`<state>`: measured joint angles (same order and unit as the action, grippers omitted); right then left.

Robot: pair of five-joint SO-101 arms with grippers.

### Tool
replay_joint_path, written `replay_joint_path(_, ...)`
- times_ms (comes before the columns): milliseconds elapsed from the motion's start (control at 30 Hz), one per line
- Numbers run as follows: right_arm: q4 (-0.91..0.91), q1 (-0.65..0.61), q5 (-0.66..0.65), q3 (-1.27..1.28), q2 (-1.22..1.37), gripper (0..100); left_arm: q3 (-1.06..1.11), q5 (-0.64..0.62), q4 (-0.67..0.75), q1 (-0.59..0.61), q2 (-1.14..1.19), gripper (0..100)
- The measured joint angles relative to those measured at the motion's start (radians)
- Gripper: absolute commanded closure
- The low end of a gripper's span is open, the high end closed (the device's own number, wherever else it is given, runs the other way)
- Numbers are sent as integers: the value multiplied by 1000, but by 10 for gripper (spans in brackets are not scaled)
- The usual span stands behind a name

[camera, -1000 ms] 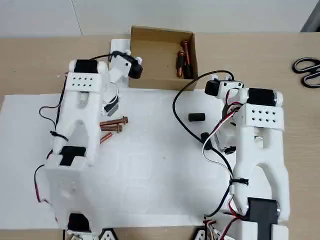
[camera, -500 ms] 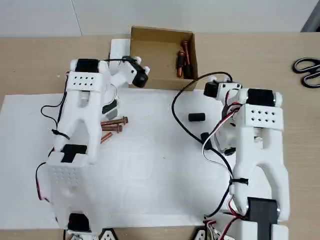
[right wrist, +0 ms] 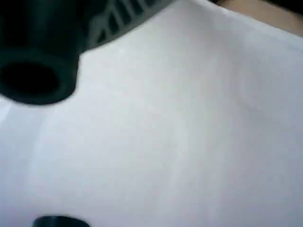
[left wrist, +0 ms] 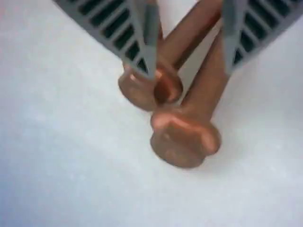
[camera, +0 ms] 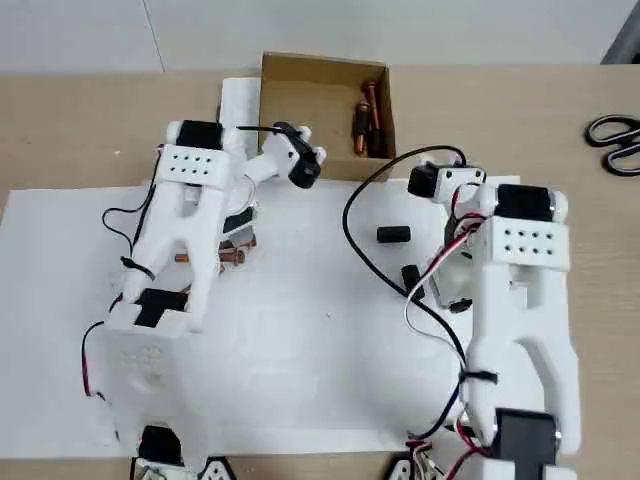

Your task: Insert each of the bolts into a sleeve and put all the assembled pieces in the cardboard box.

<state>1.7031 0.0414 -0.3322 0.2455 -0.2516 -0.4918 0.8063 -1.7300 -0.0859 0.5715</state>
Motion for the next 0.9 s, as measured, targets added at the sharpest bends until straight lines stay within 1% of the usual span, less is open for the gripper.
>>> replay_joint_path(200, 2, 0, 0, 17, -68, 993, 0, 0, 0, -14, 9, 904)
replay_joint_path(400, 0, 0, 0, 54, -74, 993, -11, 0, 2, -9, 95, 906)
replay_joint_path(633, 0, 0, 0, 54, -74, 993, -6, 9, 63, -5, 135, 906)
replay_joint_path(900, 0, 0, 0, 54, -74, 993, -12, 25, 84, -5, 175, 907)
